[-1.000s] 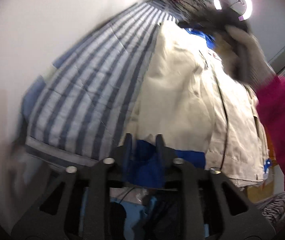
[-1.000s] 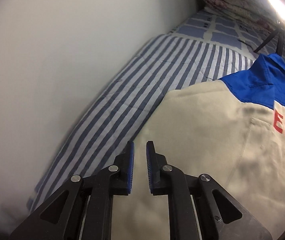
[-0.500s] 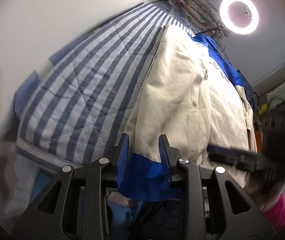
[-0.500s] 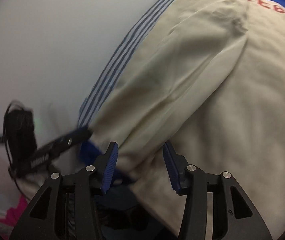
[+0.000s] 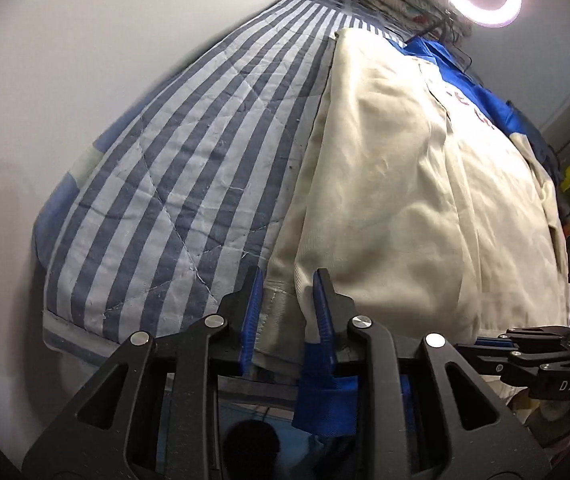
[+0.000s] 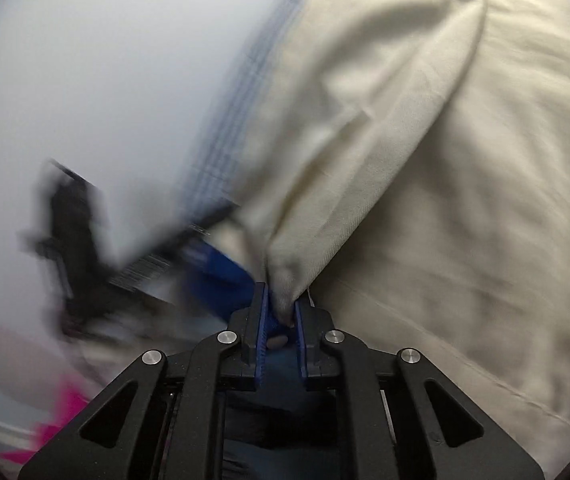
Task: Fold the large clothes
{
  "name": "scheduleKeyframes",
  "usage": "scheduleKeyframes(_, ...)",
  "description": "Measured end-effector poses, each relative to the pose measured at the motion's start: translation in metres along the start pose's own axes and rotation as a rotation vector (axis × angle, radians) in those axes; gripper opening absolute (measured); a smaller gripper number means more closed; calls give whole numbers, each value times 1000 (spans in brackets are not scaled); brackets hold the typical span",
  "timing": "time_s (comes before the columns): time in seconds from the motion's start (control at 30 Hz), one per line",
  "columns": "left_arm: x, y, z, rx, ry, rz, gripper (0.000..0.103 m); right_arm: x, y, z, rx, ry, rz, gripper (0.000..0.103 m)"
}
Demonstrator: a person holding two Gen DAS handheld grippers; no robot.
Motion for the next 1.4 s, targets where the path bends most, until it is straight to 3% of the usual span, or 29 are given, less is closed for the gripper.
scheduleKeyframes(0.1,-2,11,5,37,47,-10,26,-2,7,5,9,15,2,15)
scheduleKeyframes(0.2,-8,22,15,74,99,-29,26,-9,30,16,79,149,-10,15)
scheduleKeyframes(0.27,-12,23,21,92,126,-33,43,-23,45,24,175,254,-58,15)
scheduleKeyframes(0.4,-13,15,22,112,157,1,47,-56,58,25,269,326,-148,15)
scheduleKeyframes(0.57,-6,-3,13,126,161,71,47,-119,44,-15,411,359,-213,15)
scheduleKeyframes(0.6,-4,-7,12,111,144,75,47,-125,51,-24,412,347,-223,15)
scheduleKeyframes(0.67,-3,-9,8,91,117,70,27,-151,38,-41,400,302,-234,15)
scheduleKeyframes(0.77,-4,-8,7,91,112,62,18,-182,26,-57,405,274,-251,15)
scheduleKeyframes(0.93,-10,1,7,139,143,50,16,-173,-8,-107,448,213,-132,15)
scheduleKeyframes(1.07,-11,9,8,152,131,28,16,-176,0,-99,441,229,-115,13)
scheduleKeyframes(1.23,-12,22,-1,162,98,-14,16,-195,22,-76,428,267,-179,14)
scheduleKeyframes(1.4,-13,31,-12,177,68,-44,15,-196,-9,-100,431,185,-93,23)
Point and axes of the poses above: each gripper's, at about its wrist camera, not at the fingertips, and y roughly against the way its jaws point, z to its left, x to its underside, the point moved 9 cm from there along -y, roughly the way its jaws point, and after that the axes turned 13 degrees about y, right-handed, at the moved point
